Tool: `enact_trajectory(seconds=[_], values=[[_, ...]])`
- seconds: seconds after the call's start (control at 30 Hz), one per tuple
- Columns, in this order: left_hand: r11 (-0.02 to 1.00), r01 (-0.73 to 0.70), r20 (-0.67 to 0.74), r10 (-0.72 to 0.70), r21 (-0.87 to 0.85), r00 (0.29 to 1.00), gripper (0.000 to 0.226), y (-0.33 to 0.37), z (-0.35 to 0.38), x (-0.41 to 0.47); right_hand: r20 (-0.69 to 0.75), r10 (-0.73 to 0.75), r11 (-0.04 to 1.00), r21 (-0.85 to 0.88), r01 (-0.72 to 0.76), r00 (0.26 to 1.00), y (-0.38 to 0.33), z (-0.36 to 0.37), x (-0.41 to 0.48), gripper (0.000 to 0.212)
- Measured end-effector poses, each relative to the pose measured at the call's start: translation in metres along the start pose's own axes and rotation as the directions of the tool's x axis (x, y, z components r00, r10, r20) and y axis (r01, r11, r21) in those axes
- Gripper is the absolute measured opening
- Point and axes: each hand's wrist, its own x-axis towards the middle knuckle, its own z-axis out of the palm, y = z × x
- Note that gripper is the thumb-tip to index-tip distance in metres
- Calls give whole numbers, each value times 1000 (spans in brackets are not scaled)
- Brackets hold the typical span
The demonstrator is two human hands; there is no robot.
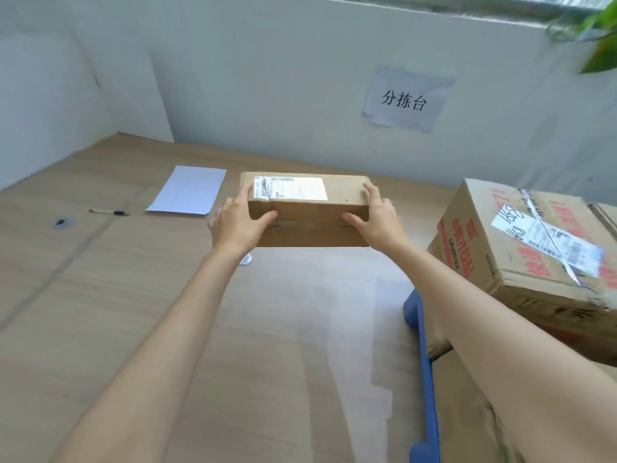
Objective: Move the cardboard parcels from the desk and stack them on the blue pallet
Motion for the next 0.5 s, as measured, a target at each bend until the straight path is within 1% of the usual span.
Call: enact_trajectory(seconds=[0.13,0.27,0.4,0.5], values=[[997,-65,-116,68,31,991,65,42,-51,-7,-125,-86,996,-16,85,988,-30,-58,-17,70],[987,-156,-185,162,48,969,64,91,-83,-25,-257,-119,990,43,134,959,-38,-113,-39,65],[972,-222,-208,233,79,950,63,150,-97,-52,-360,-122,981,99,167,925,-18,-165,-66,62],[958,-271,-194,284,88,939,63,196,-92,-78,-416,-103,983,98,157,904,14,-206,-89,62]])
